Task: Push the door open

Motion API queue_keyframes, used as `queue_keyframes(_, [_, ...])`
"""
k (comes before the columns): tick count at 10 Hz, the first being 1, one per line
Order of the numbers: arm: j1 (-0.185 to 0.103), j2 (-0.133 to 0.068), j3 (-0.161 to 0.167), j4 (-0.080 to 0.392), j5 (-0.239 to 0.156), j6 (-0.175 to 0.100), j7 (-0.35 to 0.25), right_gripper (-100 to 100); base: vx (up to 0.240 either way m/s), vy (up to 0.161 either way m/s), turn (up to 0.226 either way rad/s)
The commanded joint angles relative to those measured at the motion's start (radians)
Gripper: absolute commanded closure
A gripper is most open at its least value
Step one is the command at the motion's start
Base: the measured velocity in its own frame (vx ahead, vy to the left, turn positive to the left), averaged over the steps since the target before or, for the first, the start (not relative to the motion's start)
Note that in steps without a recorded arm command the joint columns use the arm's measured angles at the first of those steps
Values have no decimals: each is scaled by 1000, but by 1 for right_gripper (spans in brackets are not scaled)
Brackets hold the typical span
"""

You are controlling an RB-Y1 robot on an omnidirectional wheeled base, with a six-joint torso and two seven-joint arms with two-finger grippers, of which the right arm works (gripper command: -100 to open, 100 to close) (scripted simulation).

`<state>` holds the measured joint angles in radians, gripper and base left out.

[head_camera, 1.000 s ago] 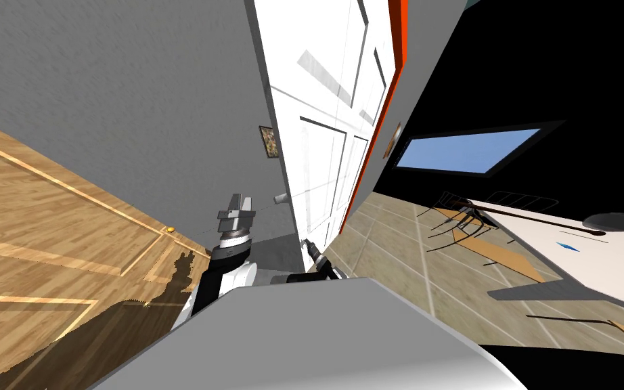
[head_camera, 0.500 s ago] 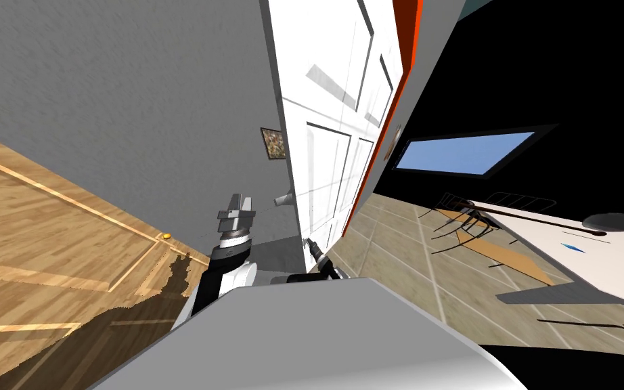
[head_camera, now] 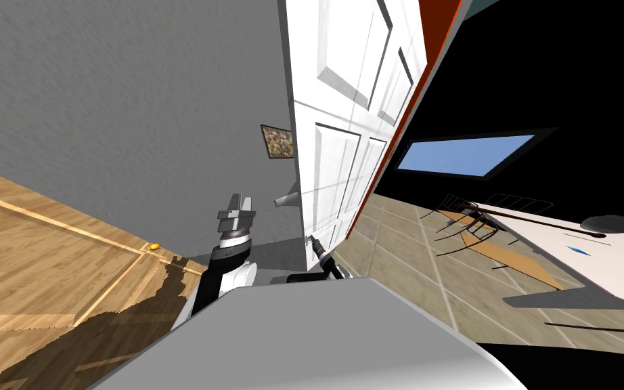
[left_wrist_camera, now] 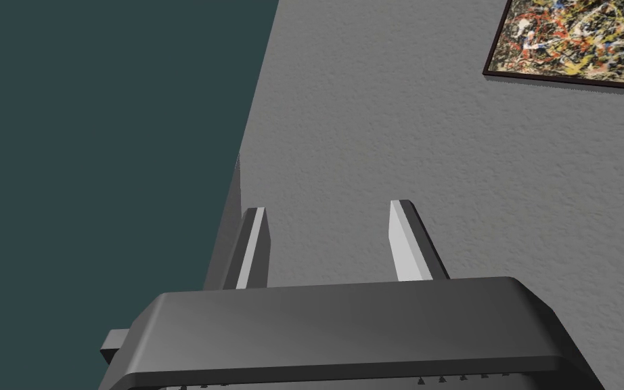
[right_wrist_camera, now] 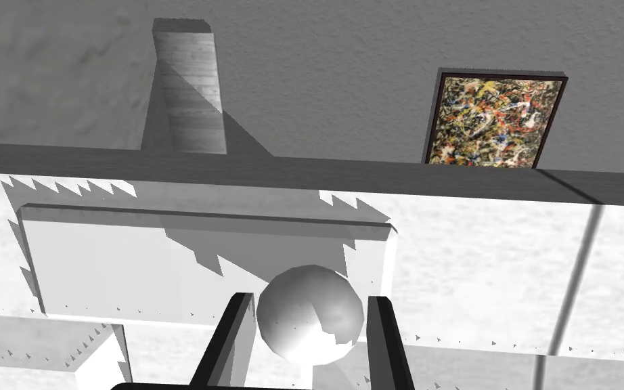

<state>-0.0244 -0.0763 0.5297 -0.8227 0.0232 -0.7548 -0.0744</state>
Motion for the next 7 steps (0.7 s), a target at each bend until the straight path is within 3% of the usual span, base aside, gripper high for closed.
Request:
queue_keyframes(1, [-2,-9,-36,-6,-12,6,9,100,114,134,-55])
queue_keyframes(6, [-10,-4,-92,9,-30,5,25,100,119,123,-62])
queue_keyframes(7, [-2,-7,-76,-7,-27,13,18,-100,-93,2,-49])
